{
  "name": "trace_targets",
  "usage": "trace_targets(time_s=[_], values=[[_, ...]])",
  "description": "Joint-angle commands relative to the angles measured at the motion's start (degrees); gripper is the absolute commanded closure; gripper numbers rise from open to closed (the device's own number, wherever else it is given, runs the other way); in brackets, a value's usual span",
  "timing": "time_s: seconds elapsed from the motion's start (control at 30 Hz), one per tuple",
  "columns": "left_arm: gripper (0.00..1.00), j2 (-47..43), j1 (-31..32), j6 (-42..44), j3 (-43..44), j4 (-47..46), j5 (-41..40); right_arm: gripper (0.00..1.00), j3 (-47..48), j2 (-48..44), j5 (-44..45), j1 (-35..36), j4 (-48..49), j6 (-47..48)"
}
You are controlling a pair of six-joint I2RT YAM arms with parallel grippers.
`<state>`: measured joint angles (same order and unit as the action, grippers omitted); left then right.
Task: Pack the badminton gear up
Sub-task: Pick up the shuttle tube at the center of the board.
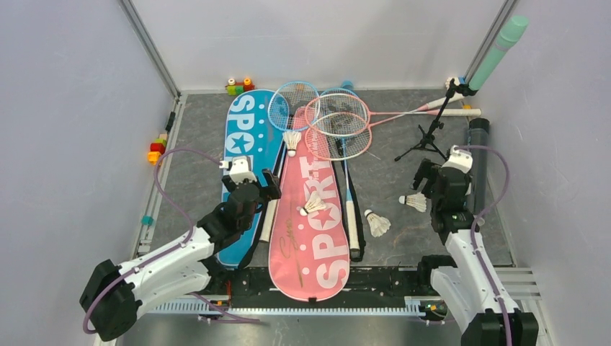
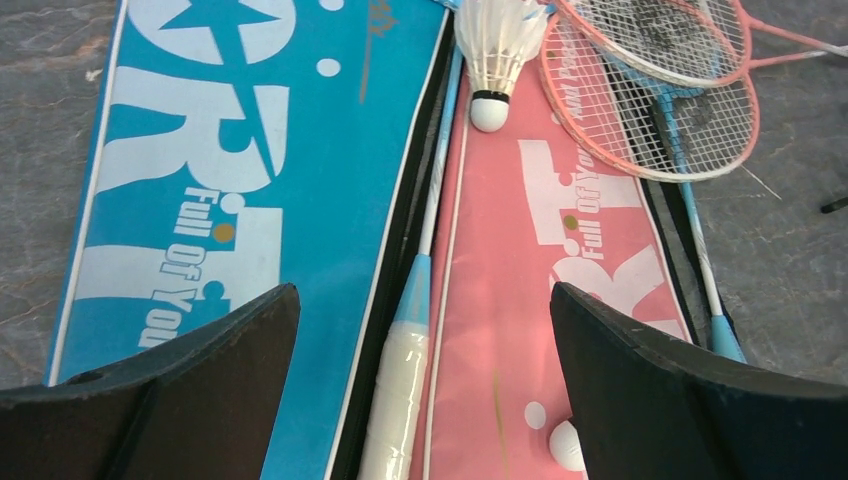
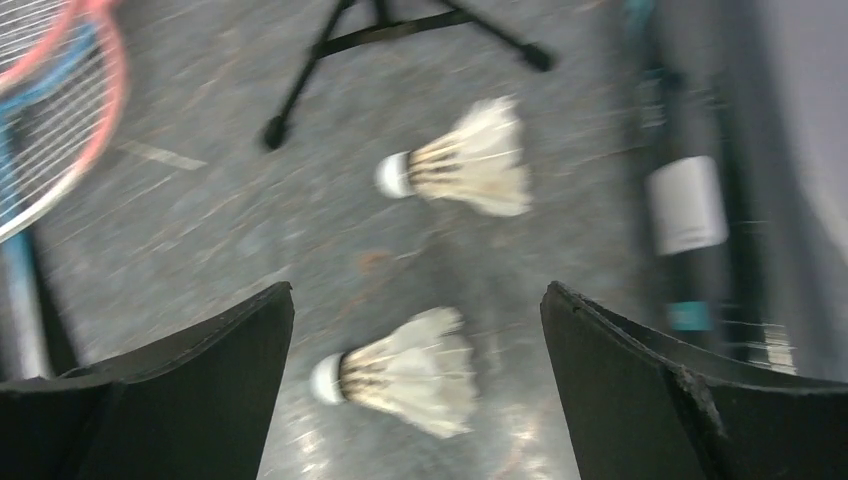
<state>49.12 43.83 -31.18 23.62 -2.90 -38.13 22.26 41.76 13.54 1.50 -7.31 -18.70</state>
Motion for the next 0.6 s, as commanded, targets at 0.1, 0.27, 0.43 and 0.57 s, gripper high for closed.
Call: trace_targets(time_s=[0.1, 0.27, 0.43, 0.57], values=[[0.0, 1.8, -0.3, 4.6, 0.9, -8.3, 3.2, 0.02, 12.8, 12.2, 11.3, -12.1, -7.3, 8.4], [0.0, 0.2, -0.3, 4.8, 0.6, -7.2, 2.0, 0.02, 23.3, 25.0, 7.2, -20.6, -3.9, 13.9], [0.0, -1.8, -0.4, 5.1, -0.6, -7.8, 1.4, 0.03, 27.4, 34.4, -1.1, -25.5, 0.3, 16.7], [0.0, -2.0, -0.4, 5.2, -0.8, -8.1, 1.1, 0.06, 27.8, 39.4, -4.5, -28.9, 4.4, 16.7]])
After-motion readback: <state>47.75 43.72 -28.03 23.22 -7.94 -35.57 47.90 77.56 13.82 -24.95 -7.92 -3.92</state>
